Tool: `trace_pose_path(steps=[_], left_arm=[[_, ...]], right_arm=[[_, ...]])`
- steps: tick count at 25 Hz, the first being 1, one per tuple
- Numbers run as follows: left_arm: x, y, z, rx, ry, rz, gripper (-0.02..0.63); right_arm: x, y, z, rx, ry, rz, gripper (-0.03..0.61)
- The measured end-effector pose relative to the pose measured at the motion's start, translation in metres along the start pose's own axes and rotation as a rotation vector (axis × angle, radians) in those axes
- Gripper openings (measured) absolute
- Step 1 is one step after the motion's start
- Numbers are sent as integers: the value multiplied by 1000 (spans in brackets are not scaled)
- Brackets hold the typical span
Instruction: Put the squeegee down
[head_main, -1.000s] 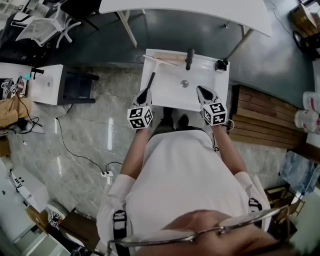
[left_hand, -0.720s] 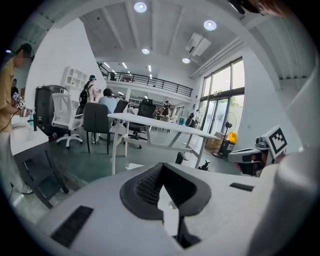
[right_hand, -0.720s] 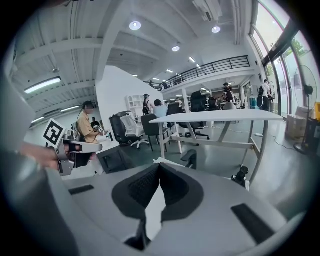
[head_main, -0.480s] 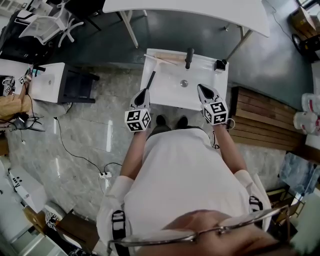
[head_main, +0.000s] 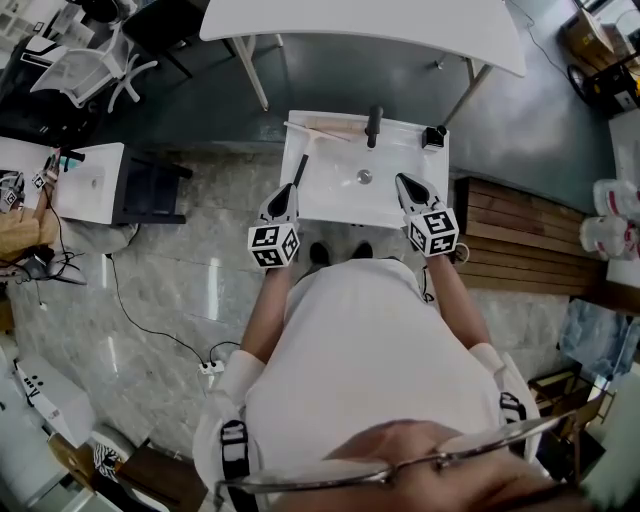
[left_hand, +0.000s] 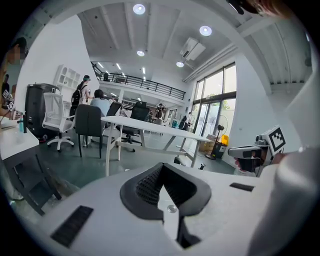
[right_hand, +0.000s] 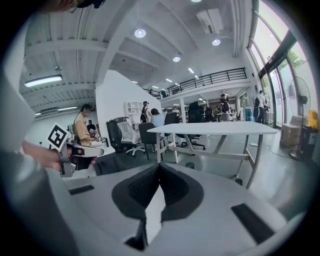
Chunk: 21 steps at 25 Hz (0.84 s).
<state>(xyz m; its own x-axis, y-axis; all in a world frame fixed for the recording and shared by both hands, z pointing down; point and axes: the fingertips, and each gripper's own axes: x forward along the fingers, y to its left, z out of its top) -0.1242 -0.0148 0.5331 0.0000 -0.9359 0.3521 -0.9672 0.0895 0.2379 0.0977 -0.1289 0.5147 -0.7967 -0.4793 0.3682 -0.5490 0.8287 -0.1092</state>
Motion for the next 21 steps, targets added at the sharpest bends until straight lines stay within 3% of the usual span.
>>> trace_pose_path(steps=[21], left_arm=[[7,8,-1,-13,16,-47,3]], right_arm=[[4,12,7,2,-11,3,5]])
